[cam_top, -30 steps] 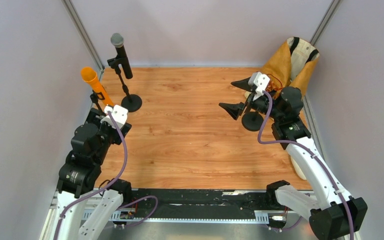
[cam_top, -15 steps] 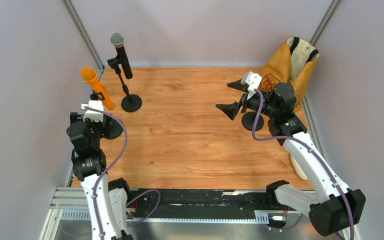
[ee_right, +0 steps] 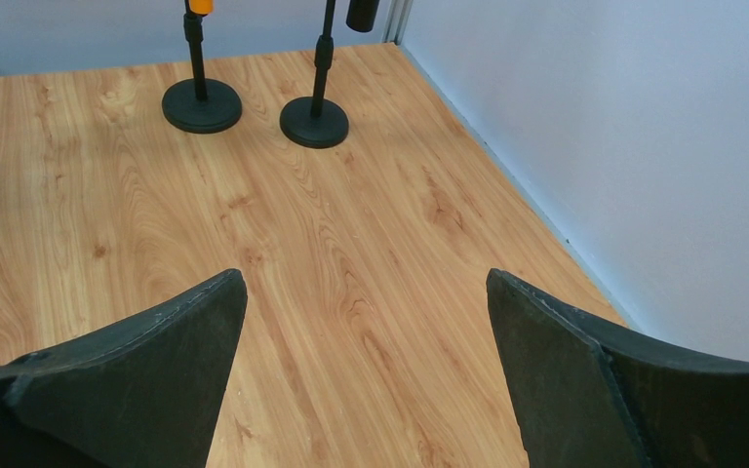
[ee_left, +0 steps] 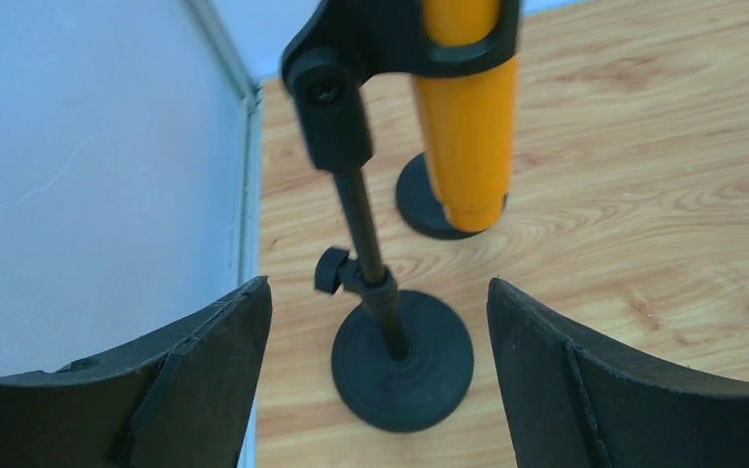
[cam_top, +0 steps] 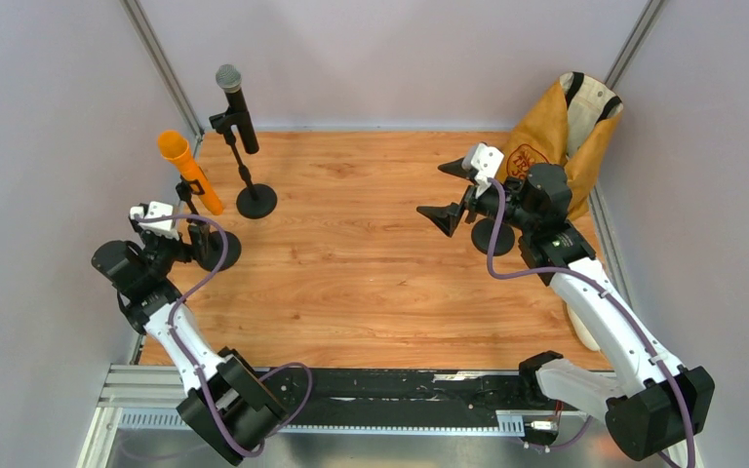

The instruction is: Remove the microphone from the stand

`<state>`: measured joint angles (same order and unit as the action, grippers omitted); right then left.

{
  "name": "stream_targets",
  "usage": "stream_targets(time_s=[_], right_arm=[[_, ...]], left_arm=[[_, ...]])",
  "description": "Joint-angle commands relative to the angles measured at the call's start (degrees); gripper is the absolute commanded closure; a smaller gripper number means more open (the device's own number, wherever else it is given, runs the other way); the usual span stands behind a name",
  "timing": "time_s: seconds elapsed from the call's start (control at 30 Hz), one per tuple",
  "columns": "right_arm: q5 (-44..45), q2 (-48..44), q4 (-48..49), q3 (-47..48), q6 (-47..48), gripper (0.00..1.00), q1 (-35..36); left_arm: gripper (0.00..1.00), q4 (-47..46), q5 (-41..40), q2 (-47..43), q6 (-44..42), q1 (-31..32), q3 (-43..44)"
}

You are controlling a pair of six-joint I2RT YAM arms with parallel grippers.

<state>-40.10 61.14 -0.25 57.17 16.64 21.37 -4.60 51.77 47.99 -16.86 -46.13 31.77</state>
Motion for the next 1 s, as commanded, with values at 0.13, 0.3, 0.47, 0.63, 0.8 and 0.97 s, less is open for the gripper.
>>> stream_targets(time_s=[0.13, 0.3, 0.47, 0.63, 0.8, 0.97], right_arm=[[0.1, -0.6, 0.6, 0.3, 0.6, 0.0, 0.7], [-0.6, -1.1, 0.6, 0.1, 0.3, 0.0, 0.7], [-1.3, -1.0, 0.6, 0.3, -0.2, 0.0, 0.8], [-1.5, -0.9, 0.7, 0.3, -0.2, 0.0, 1.1], [-1.4, -0.8, 0.6, 0.3, 0.0, 0.0, 1.2], [-1.4, -1.0, 0.7, 0.3, 0.1, 0.0, 1.3]], left_arm=[[0.16, -17.7, 17.2, 7.1, 1.4, -0.8, -0.7], [0.27, -18.5, 16.7, 12.8, 0.9, -0.8, 1.2], [0.45, -20.4, 18.7, 16.3, 2.0, -0.8, 2.5], [0.5, -22.3, 21.3, 19.2, 2.3, -0.8, 3.5], [0.45, -25.4, 24.2, 20.7, 3.7, -0.7, 3.6], [0.52, -25.9, 25.3, 23.9, 3.1, -0.2, 3.6]])
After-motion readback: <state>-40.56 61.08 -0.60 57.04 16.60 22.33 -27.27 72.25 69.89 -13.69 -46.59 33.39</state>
